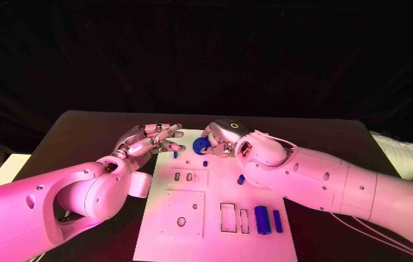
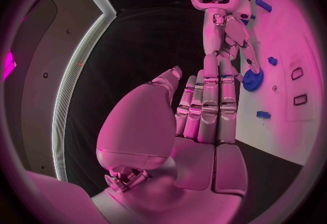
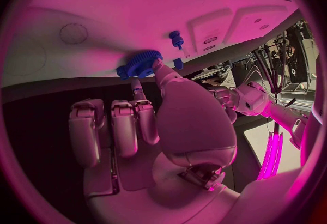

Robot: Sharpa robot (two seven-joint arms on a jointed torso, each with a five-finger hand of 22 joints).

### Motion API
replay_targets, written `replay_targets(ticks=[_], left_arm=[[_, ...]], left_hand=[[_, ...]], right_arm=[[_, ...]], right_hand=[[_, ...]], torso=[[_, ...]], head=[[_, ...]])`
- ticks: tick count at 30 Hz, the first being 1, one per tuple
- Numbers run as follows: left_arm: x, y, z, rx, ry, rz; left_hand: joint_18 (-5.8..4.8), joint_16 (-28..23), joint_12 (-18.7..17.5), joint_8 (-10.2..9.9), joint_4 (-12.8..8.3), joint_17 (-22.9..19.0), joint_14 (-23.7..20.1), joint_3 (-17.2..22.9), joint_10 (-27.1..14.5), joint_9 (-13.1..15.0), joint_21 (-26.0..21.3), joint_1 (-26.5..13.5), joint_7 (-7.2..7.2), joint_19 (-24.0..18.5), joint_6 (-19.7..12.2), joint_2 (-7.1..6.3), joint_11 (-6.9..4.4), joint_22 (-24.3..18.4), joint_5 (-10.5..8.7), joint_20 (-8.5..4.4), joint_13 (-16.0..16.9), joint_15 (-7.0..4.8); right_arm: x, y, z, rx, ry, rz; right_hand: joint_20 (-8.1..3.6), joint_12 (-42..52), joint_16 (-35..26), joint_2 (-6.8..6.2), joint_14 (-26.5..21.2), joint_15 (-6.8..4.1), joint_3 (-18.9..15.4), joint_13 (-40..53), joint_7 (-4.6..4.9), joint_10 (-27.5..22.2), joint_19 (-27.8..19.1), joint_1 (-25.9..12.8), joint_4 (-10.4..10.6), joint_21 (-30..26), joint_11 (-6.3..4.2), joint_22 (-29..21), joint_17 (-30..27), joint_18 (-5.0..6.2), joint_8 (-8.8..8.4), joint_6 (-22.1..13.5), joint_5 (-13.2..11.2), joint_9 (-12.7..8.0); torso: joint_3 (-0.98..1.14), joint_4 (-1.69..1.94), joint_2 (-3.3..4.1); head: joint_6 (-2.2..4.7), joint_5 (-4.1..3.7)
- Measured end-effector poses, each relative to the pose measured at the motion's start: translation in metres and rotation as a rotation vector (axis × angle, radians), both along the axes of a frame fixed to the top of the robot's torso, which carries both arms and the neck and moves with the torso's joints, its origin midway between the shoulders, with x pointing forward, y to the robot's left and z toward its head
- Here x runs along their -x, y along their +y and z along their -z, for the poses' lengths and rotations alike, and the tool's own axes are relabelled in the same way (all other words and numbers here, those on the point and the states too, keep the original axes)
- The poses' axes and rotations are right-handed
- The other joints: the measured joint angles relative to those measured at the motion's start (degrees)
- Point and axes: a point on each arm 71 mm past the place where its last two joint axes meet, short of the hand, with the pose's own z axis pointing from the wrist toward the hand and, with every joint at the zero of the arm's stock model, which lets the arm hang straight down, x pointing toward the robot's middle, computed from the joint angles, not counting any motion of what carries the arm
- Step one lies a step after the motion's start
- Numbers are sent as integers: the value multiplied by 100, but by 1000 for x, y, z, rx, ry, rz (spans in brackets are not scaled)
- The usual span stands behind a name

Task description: Assemble the parts on the task board

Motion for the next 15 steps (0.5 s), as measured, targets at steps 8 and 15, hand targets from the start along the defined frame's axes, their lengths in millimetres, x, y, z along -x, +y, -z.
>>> replay_targets(ticks=[8, 15], left_arm=[[0, 0, 0, -1, 1, 0], [0, 0, 0, -2, 5, 0]], left_hand=[[0, 0, 0, -6, -22, 16, -21, -12, 0, 0, 0, 0, 0, 0, 0, 0, 0, -5, 0, 0, 0, -21], [0, 0, 0, -37, -32, 25, -21, -2, -22, 0, 0, 0, 0, 0, 0, 0, 22, -5, 0, 0, 0, -21]], right_arm=[[-2, -2, 2, 13, 25, 8], [-3, -2, 1, 20, 35, 8]], right_hand=[[69, -51, 0, -13, 2, 51, -519, 5, 62, 9, 2, -693, 789, 0, 49, 0, -1, 0, -3, -161, 550, 6], [69, -2, 0, 177, 2, 51, -549, 5, 47, 9, 2, -700, 771, 0, 49, -1, -1, 0, 22, -43, 678, 15]], torso=[[1, -3, -1], [2, -3, -1]], head=[[3, -3], [5, -5]])
